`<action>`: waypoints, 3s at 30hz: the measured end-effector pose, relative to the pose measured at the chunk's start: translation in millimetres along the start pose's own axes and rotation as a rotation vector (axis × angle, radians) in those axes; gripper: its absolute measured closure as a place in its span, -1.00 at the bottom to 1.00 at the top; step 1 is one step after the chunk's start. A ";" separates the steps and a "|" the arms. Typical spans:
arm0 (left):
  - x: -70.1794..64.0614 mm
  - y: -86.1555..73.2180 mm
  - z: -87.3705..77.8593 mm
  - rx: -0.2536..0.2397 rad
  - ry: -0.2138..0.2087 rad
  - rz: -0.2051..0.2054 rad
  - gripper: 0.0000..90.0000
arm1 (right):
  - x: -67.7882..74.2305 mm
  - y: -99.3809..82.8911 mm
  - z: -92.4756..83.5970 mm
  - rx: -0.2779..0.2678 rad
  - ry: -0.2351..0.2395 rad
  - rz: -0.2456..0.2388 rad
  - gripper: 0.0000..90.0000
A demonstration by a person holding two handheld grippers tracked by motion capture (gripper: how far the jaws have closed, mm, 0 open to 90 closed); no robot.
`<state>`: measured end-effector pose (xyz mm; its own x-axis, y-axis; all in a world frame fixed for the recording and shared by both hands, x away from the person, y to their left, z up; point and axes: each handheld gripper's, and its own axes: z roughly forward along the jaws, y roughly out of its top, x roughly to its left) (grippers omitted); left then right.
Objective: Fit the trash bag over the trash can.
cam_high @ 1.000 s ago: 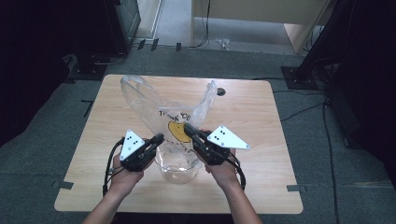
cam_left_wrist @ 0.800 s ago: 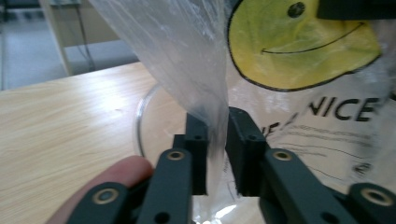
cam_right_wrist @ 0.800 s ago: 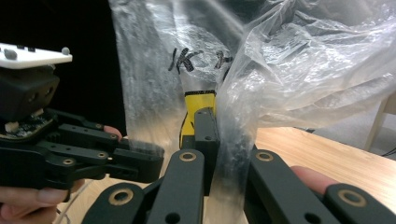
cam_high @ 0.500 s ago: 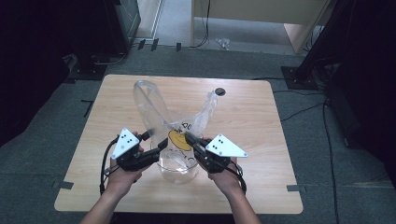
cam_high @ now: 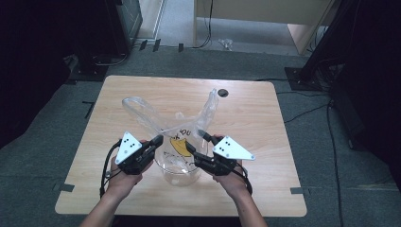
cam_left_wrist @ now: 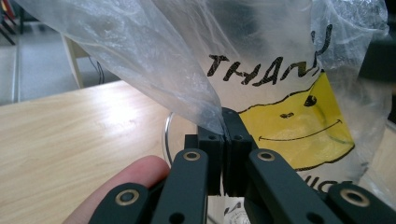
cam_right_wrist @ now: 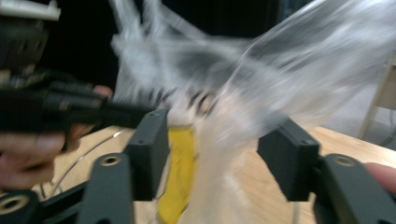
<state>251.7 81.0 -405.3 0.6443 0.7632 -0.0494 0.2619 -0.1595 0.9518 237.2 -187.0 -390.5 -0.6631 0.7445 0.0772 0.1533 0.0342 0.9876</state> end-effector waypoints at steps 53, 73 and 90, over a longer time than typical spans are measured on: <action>46.0 50.8 -38.9 -0.214 0.083 -0.127 0.46 | 2.8 27.7 -7.9 -0.044 -0.216 -0.046 1.00; 26.8 -18.7 -56.1 0.048 -0.106 -0.144 1.00 | 2.4 -27.0 -42.1 0.114 -0.238 0.000 1.00; 13.8 -54.0 -43.8 0.235 -0.115 -0.031 1.00 | 10.6 -43.2 -41.3 0.207 -0.195 0.011 1.00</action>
<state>215.0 127.6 -444.1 0.7073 0.6960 -0.1238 0.4338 -0.2890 0.8534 193.3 -208.1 -426.8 -0.5105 0.8589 0.0405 0.3195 0.1457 0.9363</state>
